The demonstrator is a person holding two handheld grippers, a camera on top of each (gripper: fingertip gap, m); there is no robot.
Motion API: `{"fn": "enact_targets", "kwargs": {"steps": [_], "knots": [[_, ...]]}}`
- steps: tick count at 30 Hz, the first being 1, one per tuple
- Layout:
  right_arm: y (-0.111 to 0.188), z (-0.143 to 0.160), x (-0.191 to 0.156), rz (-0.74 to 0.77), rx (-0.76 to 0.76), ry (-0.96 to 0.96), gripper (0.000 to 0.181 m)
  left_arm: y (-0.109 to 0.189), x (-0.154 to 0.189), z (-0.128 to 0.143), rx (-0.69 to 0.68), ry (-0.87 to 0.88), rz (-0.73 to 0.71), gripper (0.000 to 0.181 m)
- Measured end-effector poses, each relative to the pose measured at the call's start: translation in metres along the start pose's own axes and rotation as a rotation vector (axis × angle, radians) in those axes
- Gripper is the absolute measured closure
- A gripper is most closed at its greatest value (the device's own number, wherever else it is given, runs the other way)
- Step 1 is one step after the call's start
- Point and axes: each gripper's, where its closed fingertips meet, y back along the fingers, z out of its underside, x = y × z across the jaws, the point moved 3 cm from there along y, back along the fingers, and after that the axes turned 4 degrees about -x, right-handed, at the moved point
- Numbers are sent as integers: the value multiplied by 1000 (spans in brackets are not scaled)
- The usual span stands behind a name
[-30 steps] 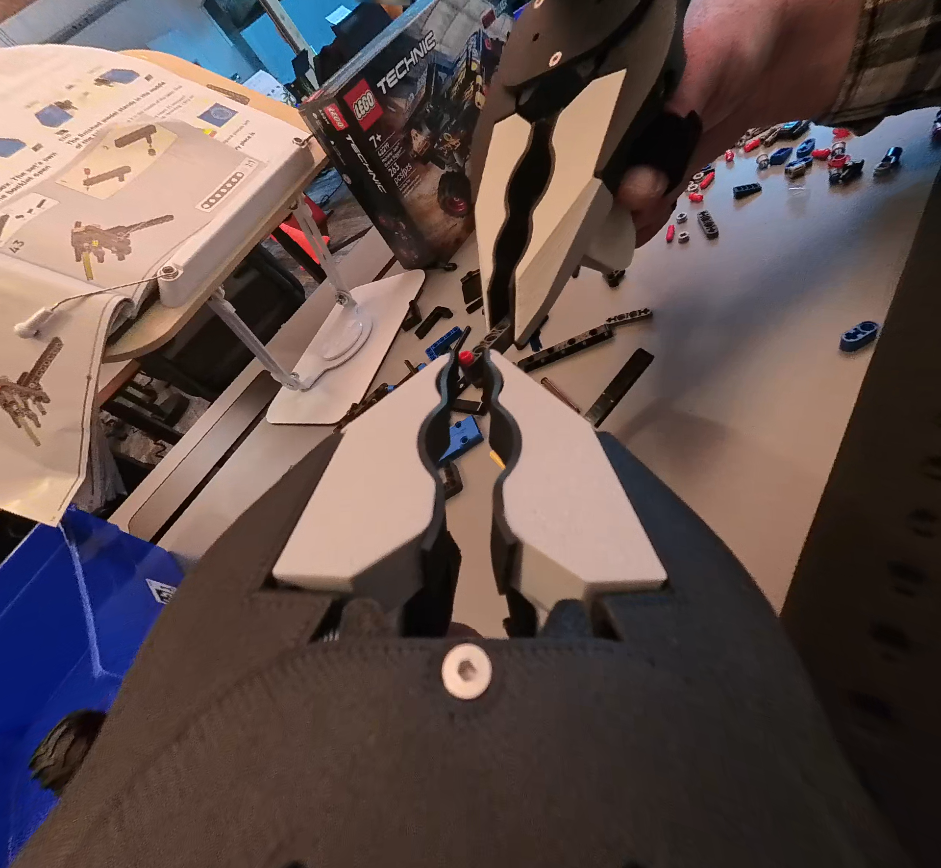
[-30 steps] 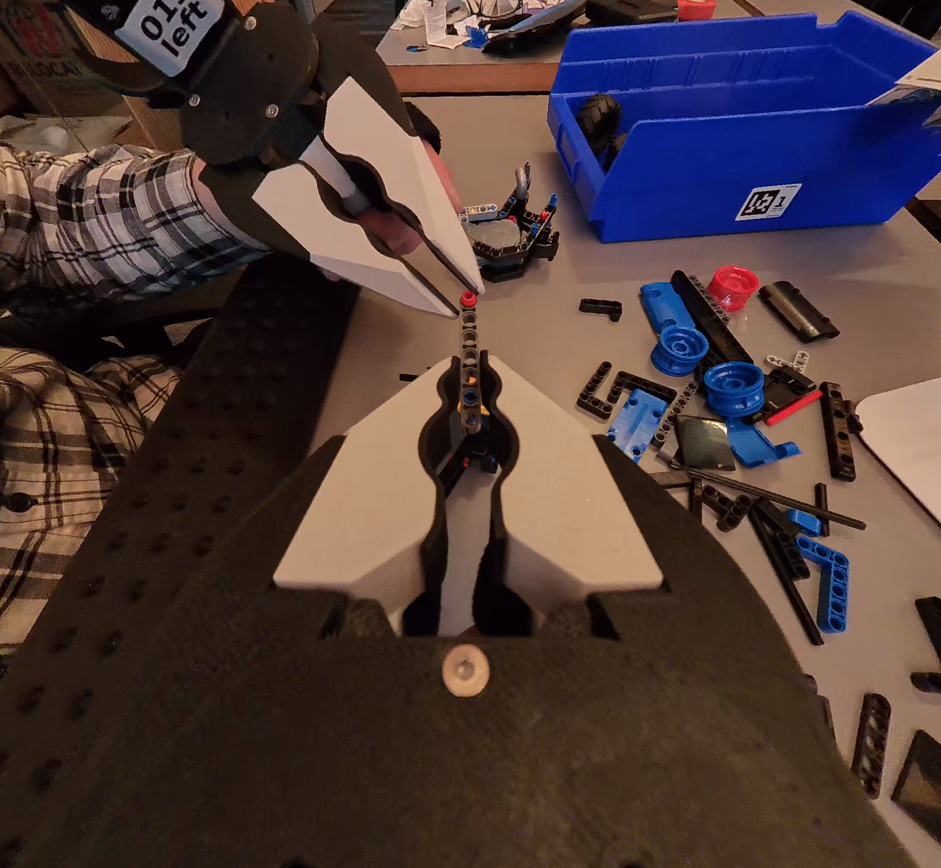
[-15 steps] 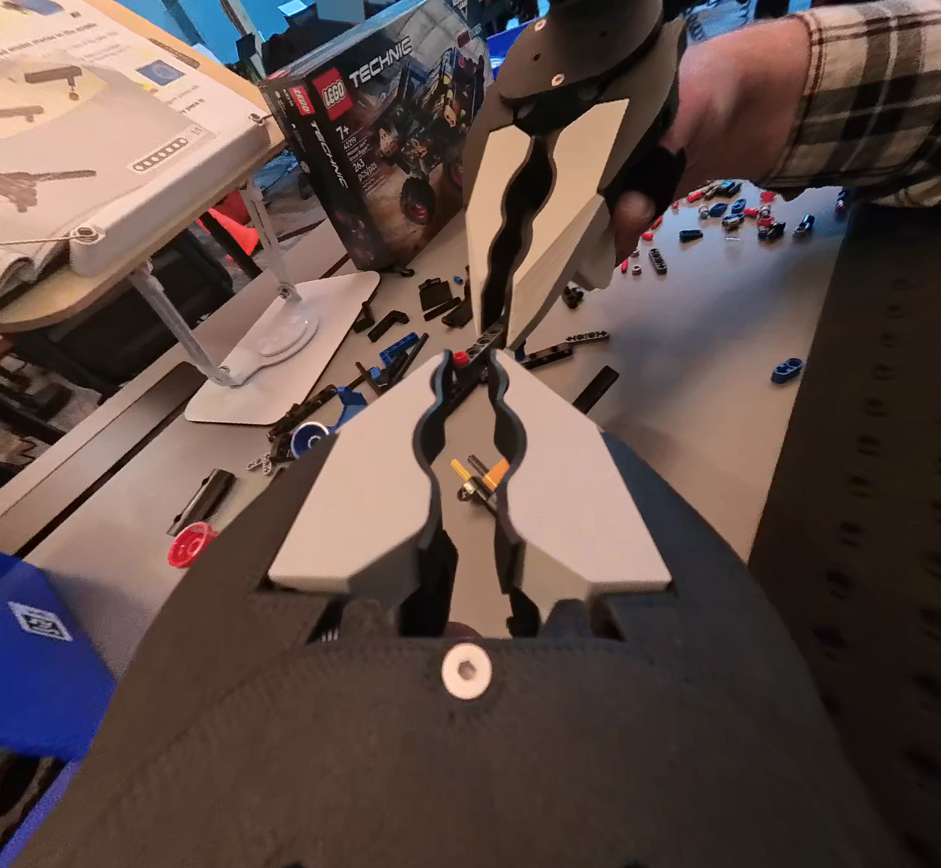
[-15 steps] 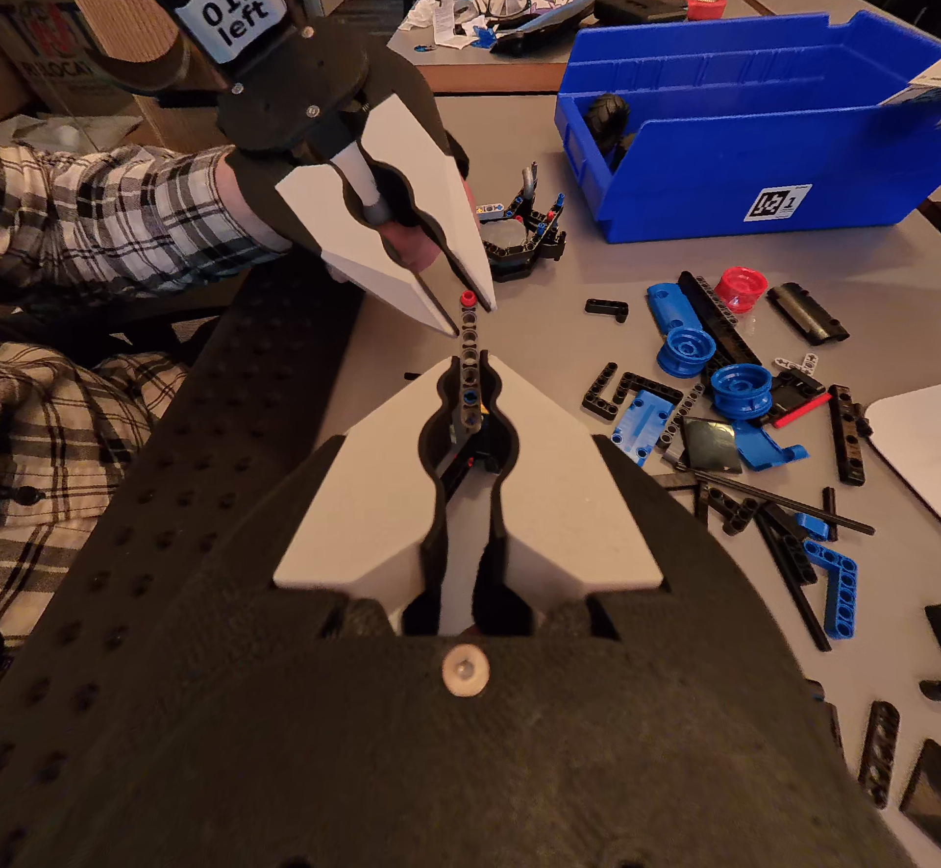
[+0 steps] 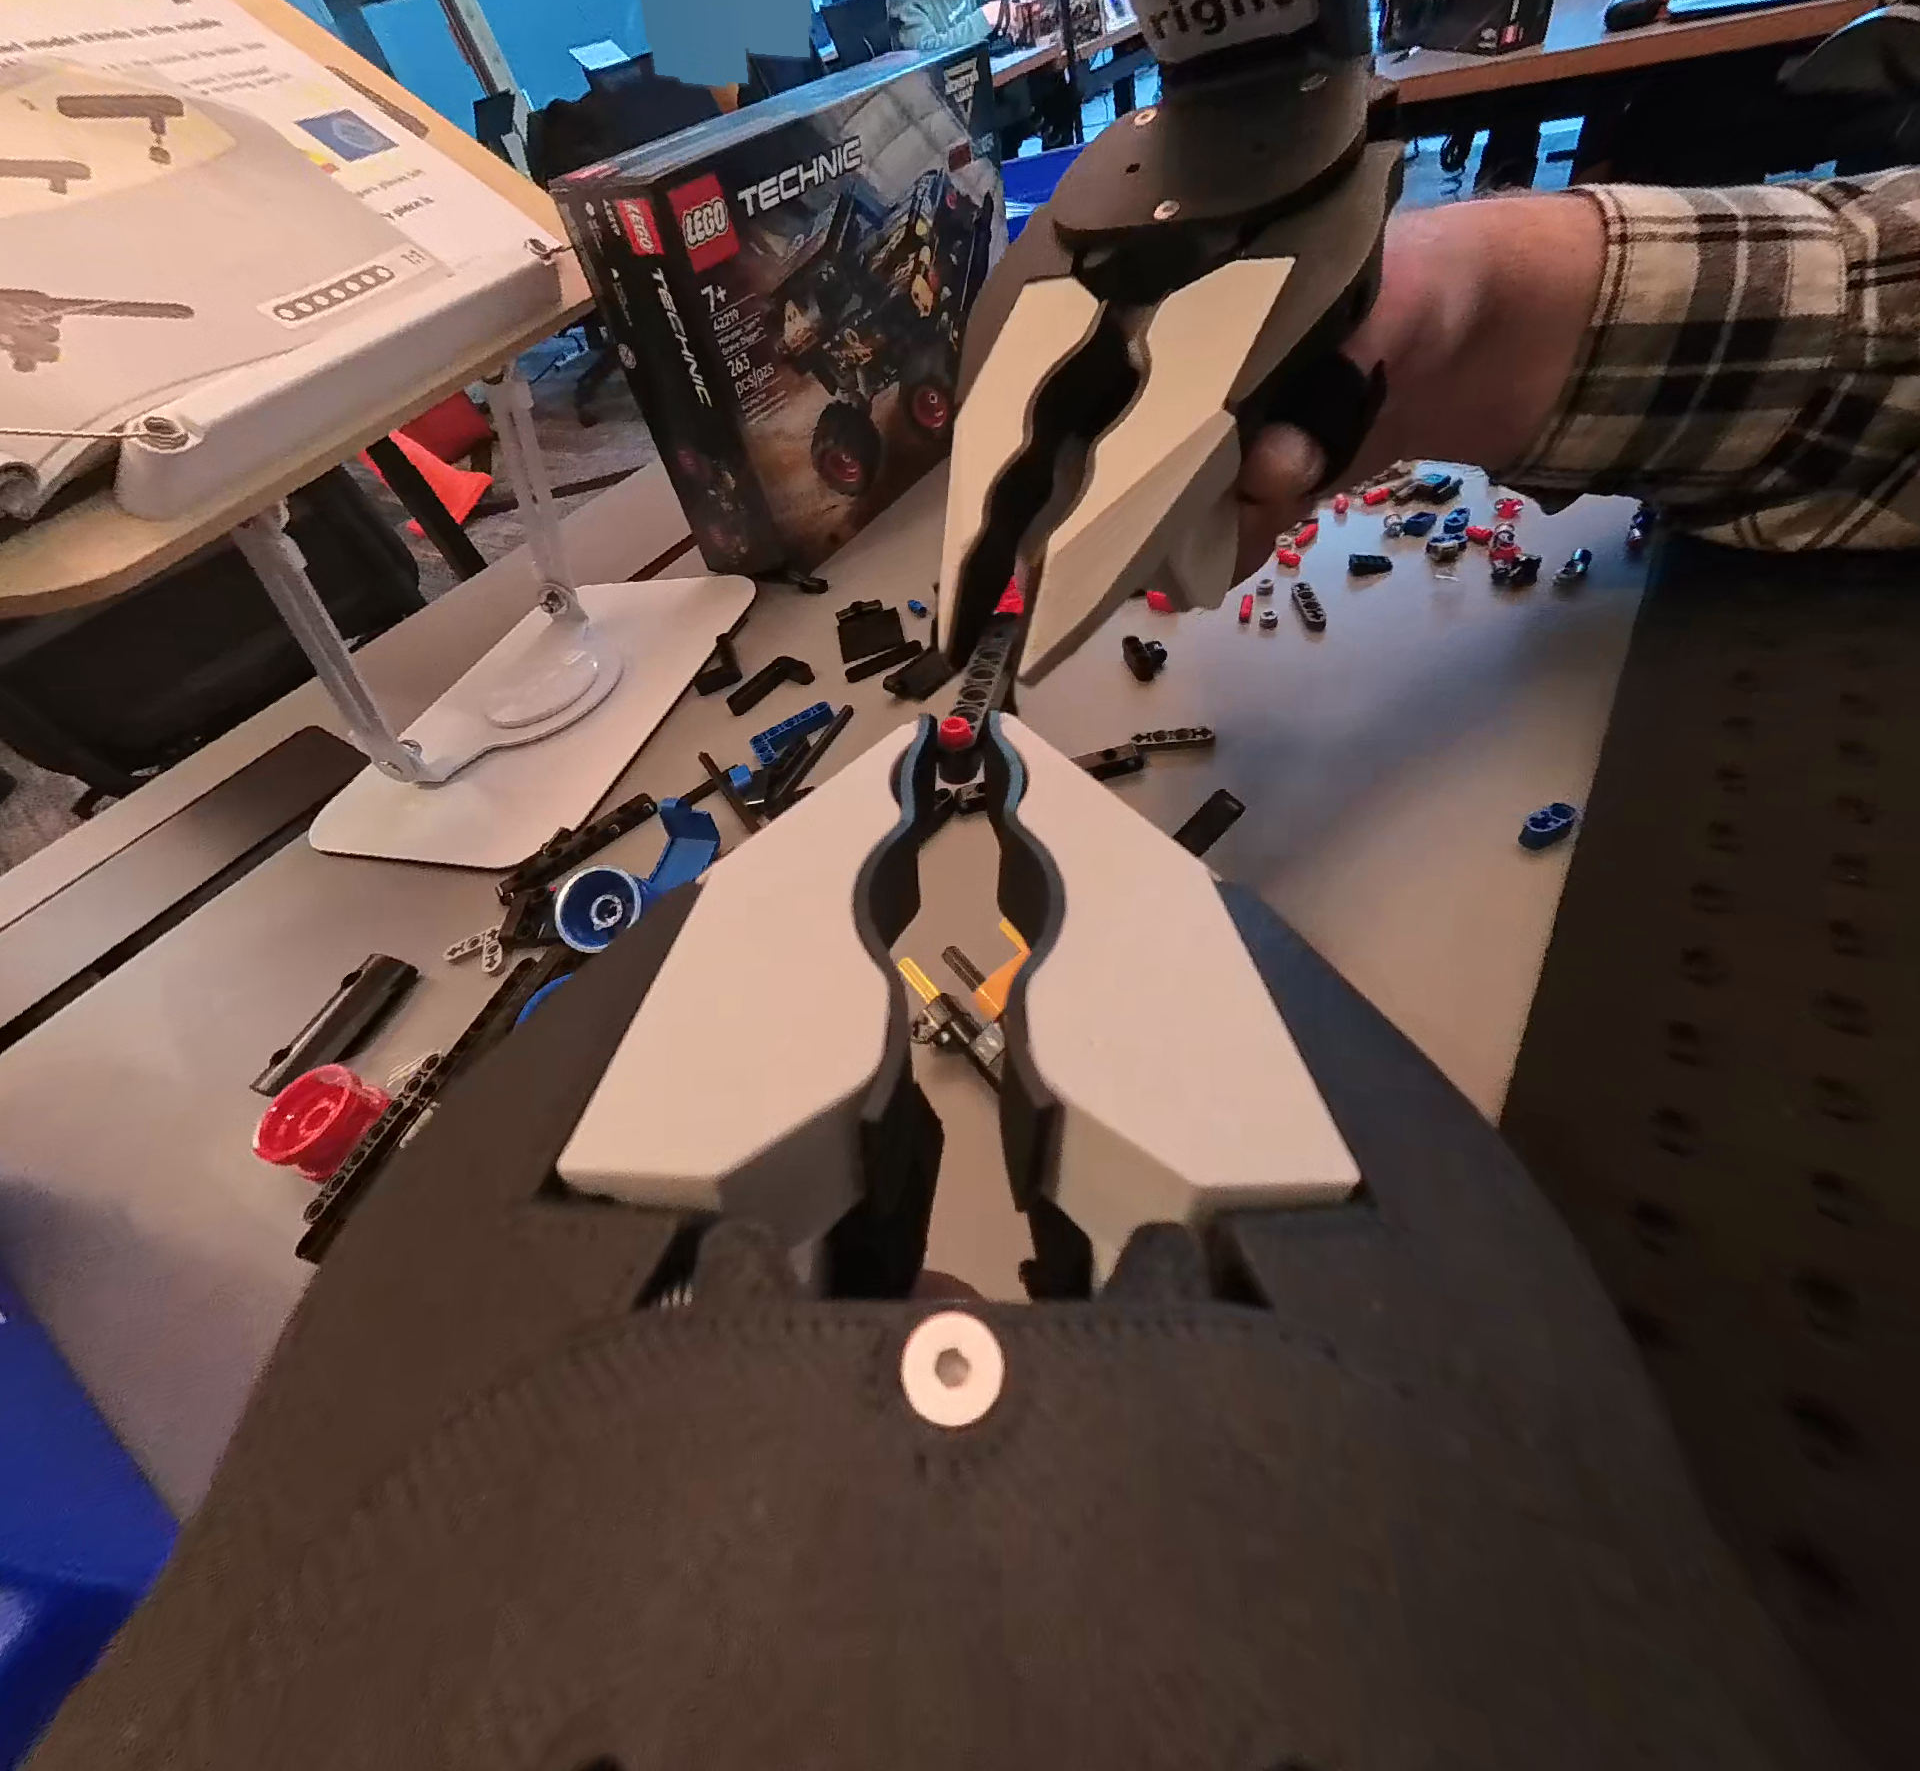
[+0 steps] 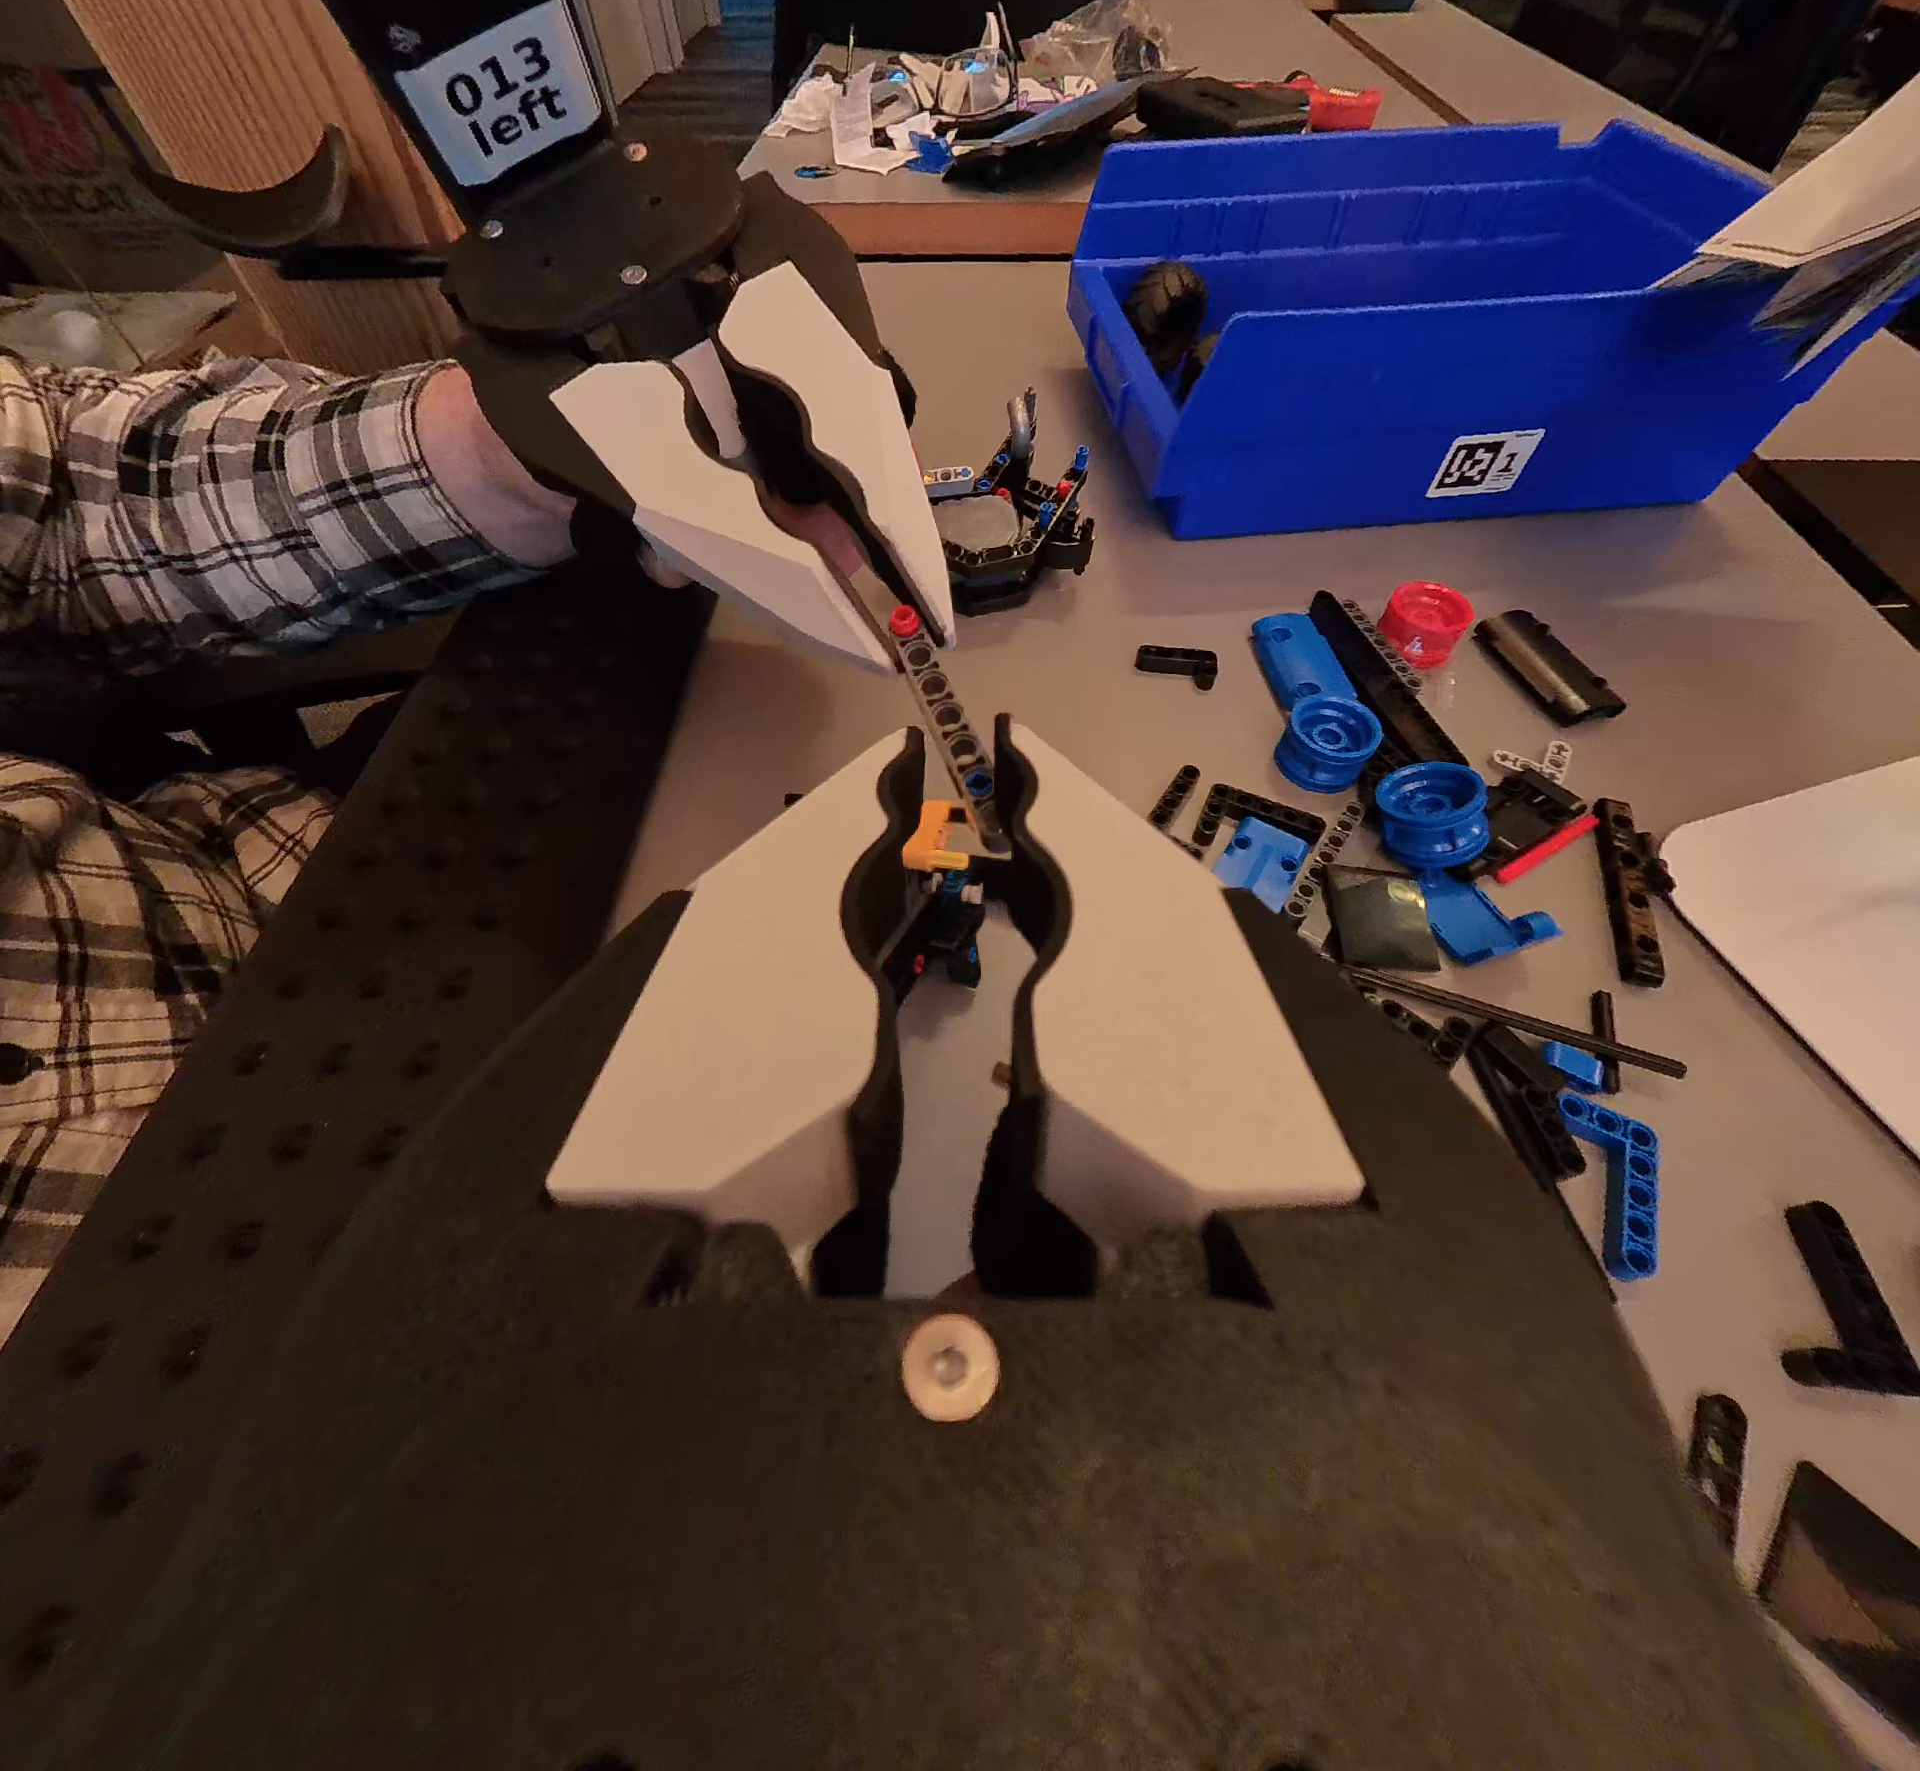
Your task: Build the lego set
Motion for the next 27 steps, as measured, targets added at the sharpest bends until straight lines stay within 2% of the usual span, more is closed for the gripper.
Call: {"fn": "enact_targets", "kwargs": {"steps": [15,27], "knots": [[14,-8,11,33,63,-37,165,5,-8,-1,26,47,-19,176],[27,-10,24,89,94,-67,165,18,-16,0,-39,0,-62,176]]}}
